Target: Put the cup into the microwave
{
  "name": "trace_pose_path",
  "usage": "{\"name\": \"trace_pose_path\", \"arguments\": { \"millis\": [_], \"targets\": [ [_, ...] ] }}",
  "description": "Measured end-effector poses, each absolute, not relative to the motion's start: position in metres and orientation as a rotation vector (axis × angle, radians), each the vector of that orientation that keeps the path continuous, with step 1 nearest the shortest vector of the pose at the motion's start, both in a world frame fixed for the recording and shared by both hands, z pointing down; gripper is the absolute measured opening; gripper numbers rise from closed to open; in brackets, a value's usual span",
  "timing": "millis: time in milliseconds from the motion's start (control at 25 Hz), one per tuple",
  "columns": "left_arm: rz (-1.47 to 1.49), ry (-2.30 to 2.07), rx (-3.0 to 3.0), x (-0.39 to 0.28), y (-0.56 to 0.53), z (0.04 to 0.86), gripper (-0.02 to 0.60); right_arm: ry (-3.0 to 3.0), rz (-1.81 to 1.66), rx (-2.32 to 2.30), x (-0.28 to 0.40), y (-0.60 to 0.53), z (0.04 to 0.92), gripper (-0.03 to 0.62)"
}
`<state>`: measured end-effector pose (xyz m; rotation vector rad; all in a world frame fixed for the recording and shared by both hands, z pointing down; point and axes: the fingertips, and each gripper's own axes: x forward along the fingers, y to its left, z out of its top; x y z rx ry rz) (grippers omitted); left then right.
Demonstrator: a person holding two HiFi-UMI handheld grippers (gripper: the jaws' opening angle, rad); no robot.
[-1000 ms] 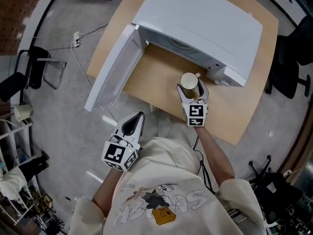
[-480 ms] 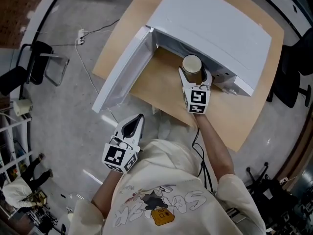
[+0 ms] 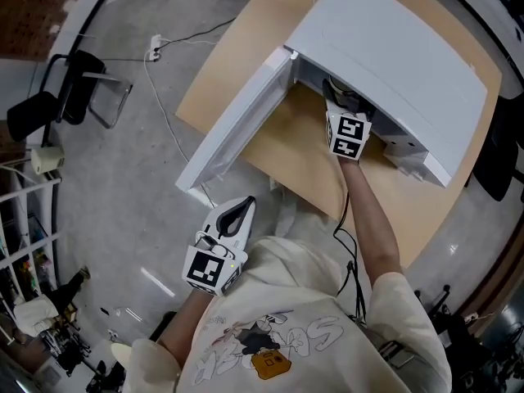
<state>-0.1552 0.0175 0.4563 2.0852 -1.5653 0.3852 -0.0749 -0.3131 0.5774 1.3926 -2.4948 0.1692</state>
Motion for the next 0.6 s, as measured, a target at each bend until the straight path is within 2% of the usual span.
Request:
{"name": "trace_pose_path", "arguments": {
  "millis": [440, 600],
  "targets": [
    [0.337, -1.571, 2.067, -0.164, 0.008, 0.457, 0.005, -2.514, 0.183, 1.407, -0.081, -0.326, 0.582, 0.391],
    [0.315, -1.555, 2.074, -0.159, 0.003, 0.458, 0.005, -2.512, 0.166, 1.408, -0.074, -0.315, 0.573, 0.433]
  ]
}}
